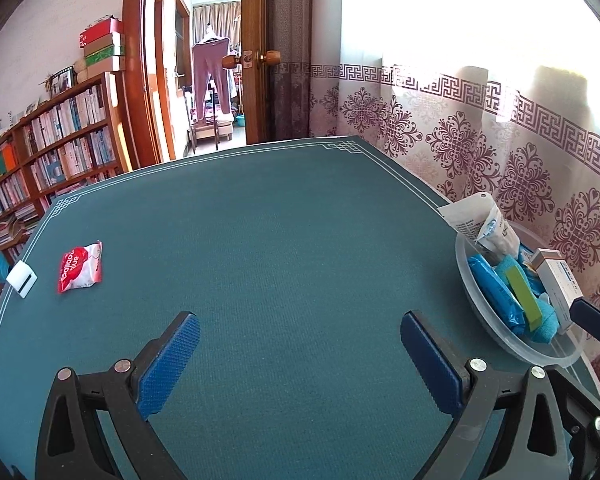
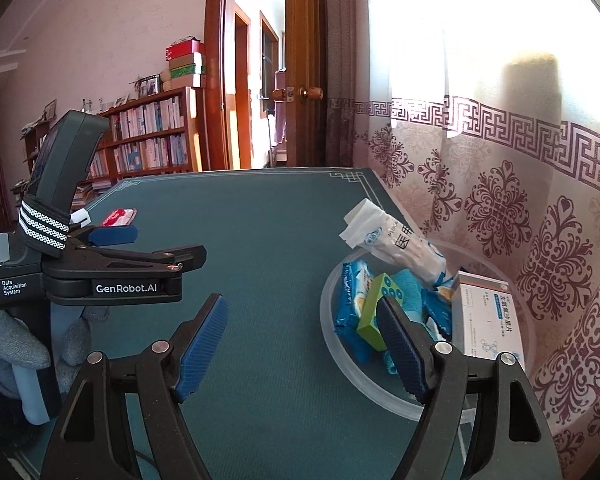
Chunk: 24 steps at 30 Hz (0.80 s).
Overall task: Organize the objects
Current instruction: 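Withdraw both open grippers from the bowl, then move both grippers toward the white block and red glue packet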
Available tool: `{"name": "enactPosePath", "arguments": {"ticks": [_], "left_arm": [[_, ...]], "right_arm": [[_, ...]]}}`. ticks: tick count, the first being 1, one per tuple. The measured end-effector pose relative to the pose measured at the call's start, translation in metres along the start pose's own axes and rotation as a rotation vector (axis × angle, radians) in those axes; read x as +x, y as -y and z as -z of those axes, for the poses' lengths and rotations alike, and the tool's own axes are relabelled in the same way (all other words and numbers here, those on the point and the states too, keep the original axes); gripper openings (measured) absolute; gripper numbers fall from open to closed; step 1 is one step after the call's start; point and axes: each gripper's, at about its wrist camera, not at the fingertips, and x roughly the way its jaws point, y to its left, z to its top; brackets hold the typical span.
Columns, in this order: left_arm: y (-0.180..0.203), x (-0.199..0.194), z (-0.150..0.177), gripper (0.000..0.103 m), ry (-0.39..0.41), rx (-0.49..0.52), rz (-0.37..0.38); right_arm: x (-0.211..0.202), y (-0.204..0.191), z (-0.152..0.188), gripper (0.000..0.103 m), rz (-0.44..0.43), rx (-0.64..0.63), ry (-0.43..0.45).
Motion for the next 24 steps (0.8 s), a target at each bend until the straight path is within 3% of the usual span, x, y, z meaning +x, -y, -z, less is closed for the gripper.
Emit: {"name": "enactPosePath", "arguments": {"ticks": [24], "left_arm": [[-0.110,0.006,0.011,0.102,-0.032,-0.112,-0.196]], "right_arm": [[0.072,-0.062,-0.014,0.078,-0.175,0.004,-0.132]]}}
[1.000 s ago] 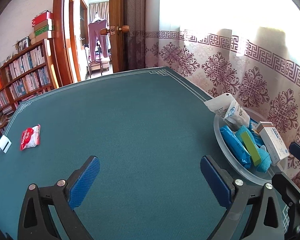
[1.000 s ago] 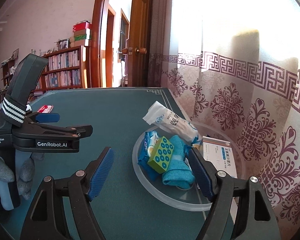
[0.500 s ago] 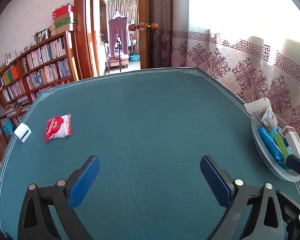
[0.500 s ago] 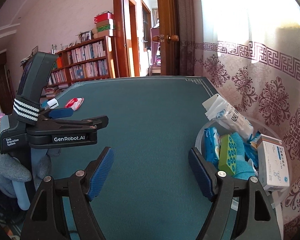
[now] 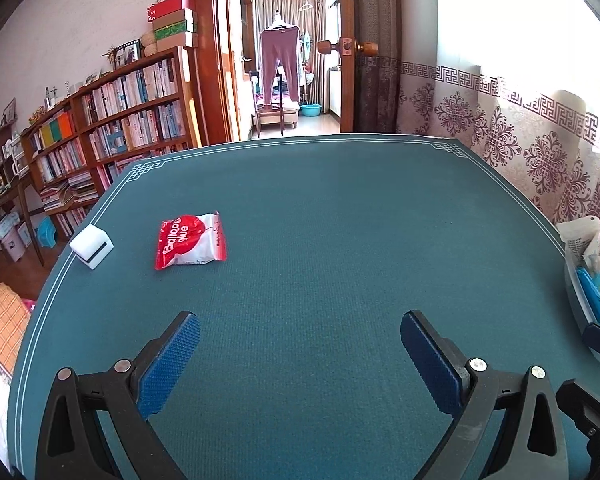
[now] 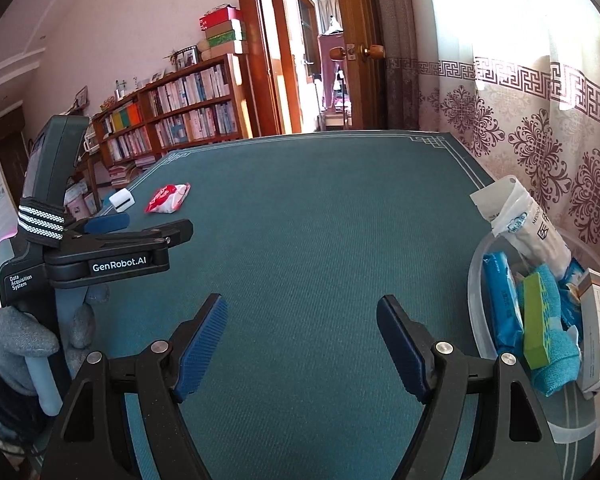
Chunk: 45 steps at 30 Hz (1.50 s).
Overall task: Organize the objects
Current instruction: 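Move both grippers toward the white block and red glue packet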
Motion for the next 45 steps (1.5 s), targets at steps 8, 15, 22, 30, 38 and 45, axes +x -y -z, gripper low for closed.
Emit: {"name": "enactPosePath", "arguments": {"ticks": [8,15,22,30,38,45], "left_arm": [[-0.032,0.013,0.001,0.102,-0.029,-0.049,-0.053],[-0.049,0.022,0.004,0.102,-0.055,-0.106,-0.064],[-0.061,0.021,0.004,0.102,-0.053,-0.140,-0.093],[-0.086,0.028,0.001,0.102,-0.095,-0.204,-0.160],[-0.108,0.035,0.002,0.102,-0.109,-0.180,-0.213],[-0.123,0.041,0.003,0.102,-0.127,-0.193,-0.210]], "right_arm": [[0.025,-0.019,-0.005,0.078,-0.029,-0.025,-0.033],[0.042,-0.028,-0.010,0.078,-0.041,-0.029,-0.060],[0.056,-0.042,-0.020,0.078,-0.052,-0.047,-0.065],[0.073,-0.052,-0.025,0.078,-0.062,-0.052,-0.082],[0.089,-0.063,-0.026,0.078,-0.071,-0.052,-0.103],[0.100,-0.070,-0.024,0.078,-0.078,-0.056,-0.123]]}}
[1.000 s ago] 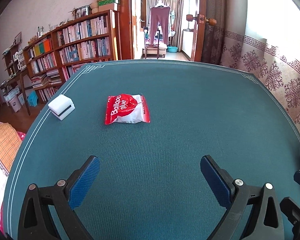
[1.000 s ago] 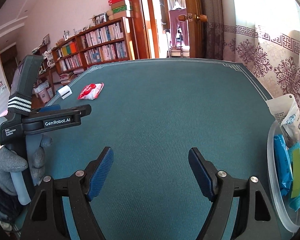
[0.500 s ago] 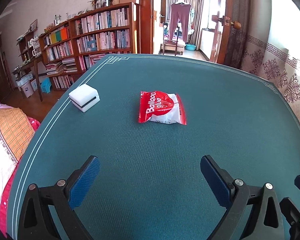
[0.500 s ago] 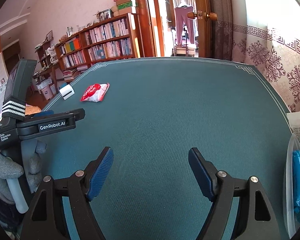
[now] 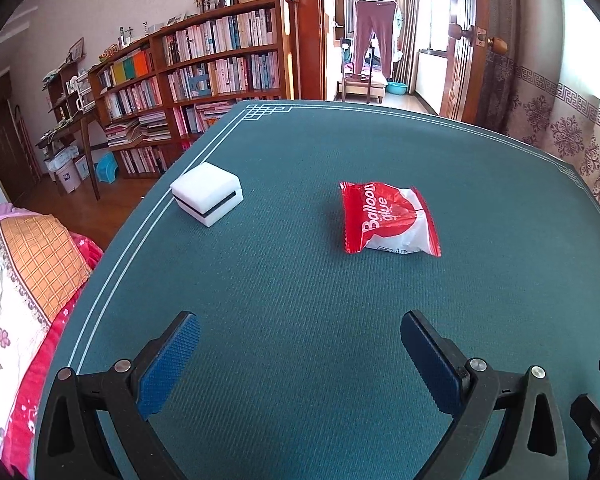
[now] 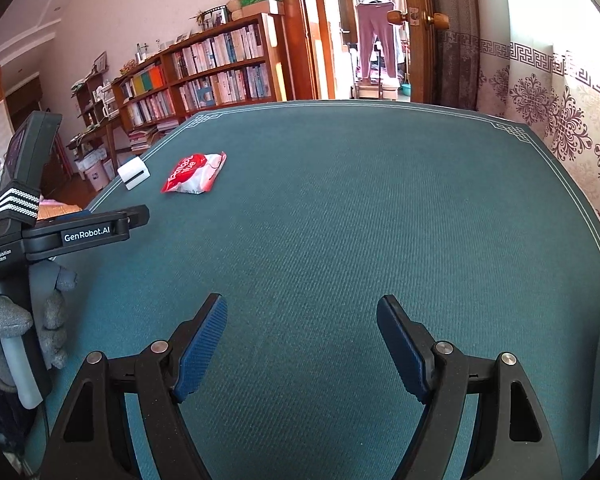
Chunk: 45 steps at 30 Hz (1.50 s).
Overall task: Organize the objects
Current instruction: 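Move both grippers toward the white block and red glue packet, then grasp the white rectangular block with the left gripper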
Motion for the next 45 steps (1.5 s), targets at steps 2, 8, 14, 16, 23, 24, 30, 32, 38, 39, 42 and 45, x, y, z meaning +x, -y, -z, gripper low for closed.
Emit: {"name": "enactPosePath", "arguments": {"ticks": [2,8,14,16,23,24,30,32,38,39,42,45], "left_arm": [[-0.005,0.004,-0.001,0.102,-0.001,0.001,-0.006],[-0.022,0.015,-0.003,0.102,-0.035,-0.063,0.023],[-0.032,0.019,-0.012,0.102,-0.032,-0.090,0.029],[-0.037,0.020,-0.018,0.102,-0.024,-0.095,0.024],[-0.068,0.024,-0.039,0.102,0.014,-0.153,-0.027],[-0.071,0.026,-0.042,0.102,0.021,-0.154,-0.035],[-0.077,0.046,-0.060,0.102,0.051,-0.114,-0.063],[-0.075,0.055,-0.064,0.102,0.053,-0.077,-0.080],[-0.079,0.078,-0.074,0.102,0.001,-0.086,-0.083],[-0.080,0.078,-0.074,0.102,0.006,-0.091,-0.074],[-0.080,0.076,-0.075,0.101,0.024,-0.092,-0.049],[-0.077,0.079,-0.073,0.067,0.010,-0.068,-0.005]], "right_arm": [[0.002,-0.001,0.000,0.078,-0.002,0.004,-0.002],[0.005,-0.001,-0.002,0.078,-0.014,0.019,-0.001],[0.009,-0.006,-0.004,0.078,-0.025,0.009,-0.008],[0.010,-0.007,-0.004,0.078,-0.028,0.007,-0.009],[0.013,-0.009,-0.003,0.078,-0.035,0.014,-0.019],[0.013,-0.009,-0.003,0.078,-0.037,0.015,-0.020],[0.015,-0.009,-0.004,0.078,-0.041,0.018,-0.027],[0.017,-0.009,-0.005,0.078,-0.041,0.020,-0.032],[0.027,-0.013,-0.011,0.078,-0.036,0.003,-0.046],[0.030,-0.015,-0.014,0.078,-0.035,-0.003,-0.048],[0.042,-0.025,-0.023,0.078,-0.038,-0.027,-0.052],[0.053,-0.038,-0.037,0.078,-0.045,-0.061,-0.040]]}}
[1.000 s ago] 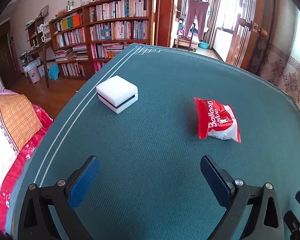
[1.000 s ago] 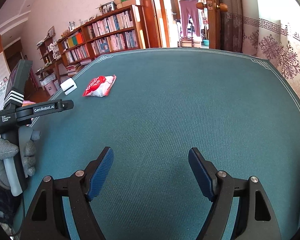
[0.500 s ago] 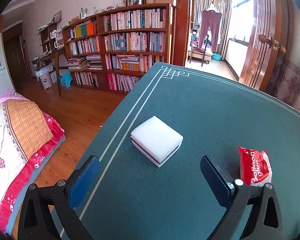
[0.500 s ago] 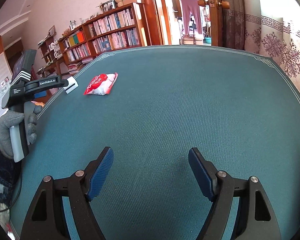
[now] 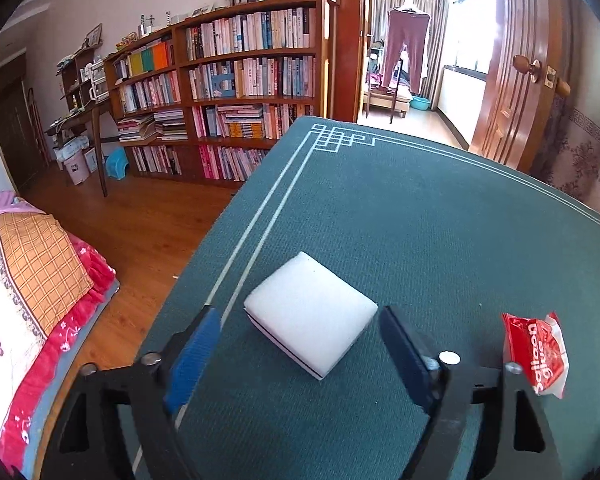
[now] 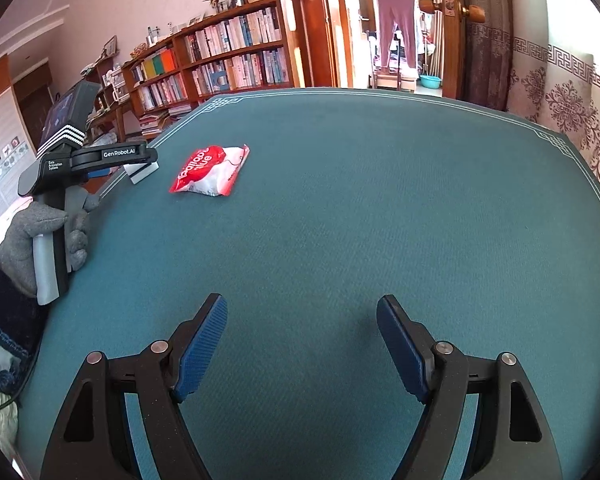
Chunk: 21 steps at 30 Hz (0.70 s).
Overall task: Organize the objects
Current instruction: 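Grasp the red Balloon glue packet with the right gripper while the left holds the white block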
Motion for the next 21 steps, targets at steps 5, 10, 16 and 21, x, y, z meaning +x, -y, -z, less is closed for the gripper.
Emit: {"name": "enactPosePath", "arguments": {"ticks": [5,10,16,21], "left_arm": [[-0.001,-0.003,-0.001,0.063,0.009,0.003,0.045],[-0.007,-0.011,-0.003,0.062,0.052,-0.027,0.077],[-0.010,-0.019,-0.004,0.062,0.109,-0.051,0.057],[-0.010,-0.020,-0.004,0.062,0.119,-0.049,0.043]], "right_arm": [[0.023,-0.021,-0.033,0.078,-0.036,-0.040,0.025],[0.055,-0.039,-0.068,0.079,-0.098,-0.022,0.007],[0.090,-0.054,-0.092,0.082,-0.114,-0.004,-0.032],[0.113,-0.070,-0.098,0.083,-0.070,-0.050,-0.055]]}}
